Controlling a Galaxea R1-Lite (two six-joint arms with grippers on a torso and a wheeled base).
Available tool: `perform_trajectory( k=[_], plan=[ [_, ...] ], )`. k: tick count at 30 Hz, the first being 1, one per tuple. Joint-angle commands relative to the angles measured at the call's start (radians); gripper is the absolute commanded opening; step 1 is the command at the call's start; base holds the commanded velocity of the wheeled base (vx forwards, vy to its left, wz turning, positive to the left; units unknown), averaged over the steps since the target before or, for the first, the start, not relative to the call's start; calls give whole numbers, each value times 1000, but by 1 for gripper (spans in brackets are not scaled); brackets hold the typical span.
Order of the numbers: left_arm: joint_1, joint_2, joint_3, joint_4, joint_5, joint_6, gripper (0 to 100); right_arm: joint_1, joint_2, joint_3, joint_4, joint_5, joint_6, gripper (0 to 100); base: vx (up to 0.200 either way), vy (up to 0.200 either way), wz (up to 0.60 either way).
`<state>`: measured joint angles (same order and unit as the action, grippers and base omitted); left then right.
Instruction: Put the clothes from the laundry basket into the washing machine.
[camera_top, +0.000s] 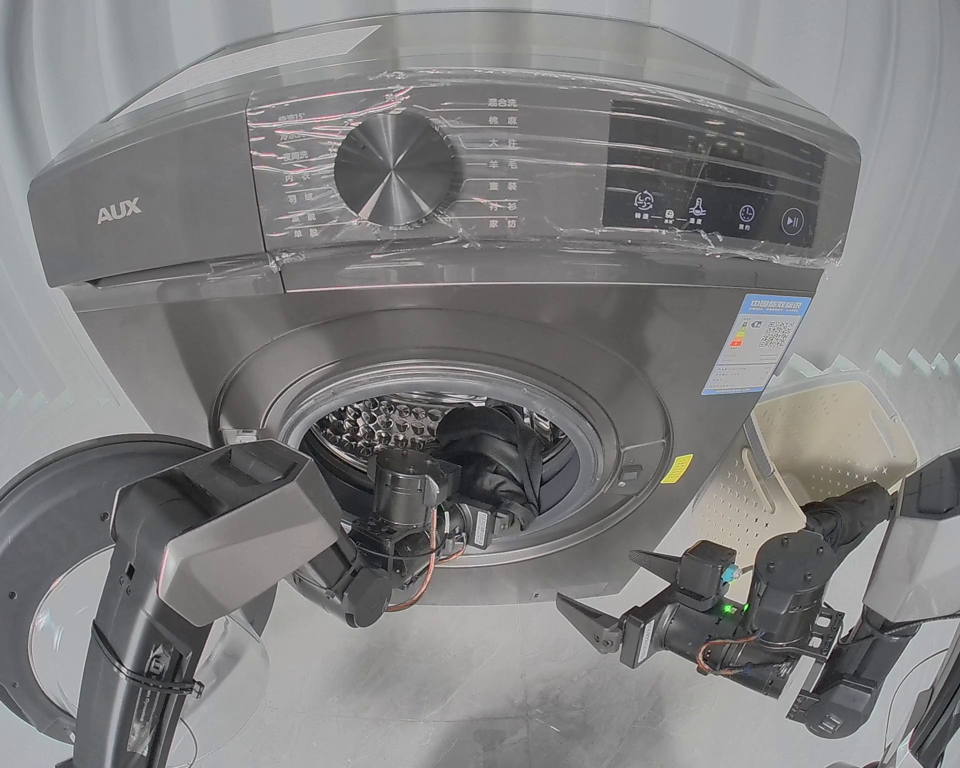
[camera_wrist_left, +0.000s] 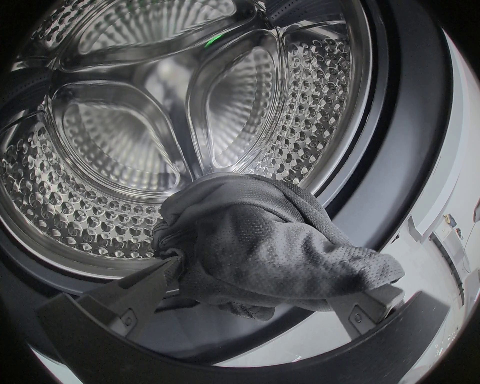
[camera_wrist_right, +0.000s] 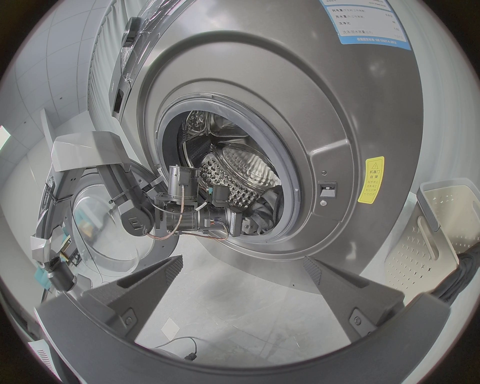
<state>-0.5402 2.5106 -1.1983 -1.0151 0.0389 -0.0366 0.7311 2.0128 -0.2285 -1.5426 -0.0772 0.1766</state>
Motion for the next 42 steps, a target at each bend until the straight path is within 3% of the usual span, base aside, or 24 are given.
perform_trajectory(
  k=[1, 5, 6, 9, 13, 18, 26, 27, 38, 42],
  plan=[
    [-3, 43, -10, 0, 1, 3, 0, 5, 4, 0, -1, -1, 0, 100, 0, 0, 0],
    [2, 74, -113, -10, 21, -11, 0, 5, 4, 0, -1, -1, 0, 100, 0, 0, 0],
    [11, 85, -182, -17, 55, -14, 0, 7, 4, 0, -1, -1, 0, 100, 0, 0, 0],
    [32, 89, -270, -39, 87, -32, 0, 10, 4, 0, -1, -1, 0, 100, 0, 0, 0],
    [62, 93, -353, -54, 98, -37, 0, 10, 6, 0, -1, -1, 0, 100, 0, 0, 0],
    [91, 125, -423, -63, 130, -37, 0, 10, 12, -2, -1, -1, 0, 100, 0, 0, 0],
    [91, 137, -425, -79, 131, -37, 0, 10, 18, 0, -1, -1, 0, 100, 0, 0, 0],
    [91, 140, -425, -80, 131, -37, 100, 10, 18, 0, -1, -1, 0, 100, 0, 0, 0],
    [80, 122, -371, -114, 131, -57, 100, 10, 18, 0, -1, -1, 1, 100, 0, 0, 0],
    [68, 59, -236, -117, 131, -55, 100, 8, 18, 0, -1, -1, 1, 100, 0, 0, 0]
  ],
)
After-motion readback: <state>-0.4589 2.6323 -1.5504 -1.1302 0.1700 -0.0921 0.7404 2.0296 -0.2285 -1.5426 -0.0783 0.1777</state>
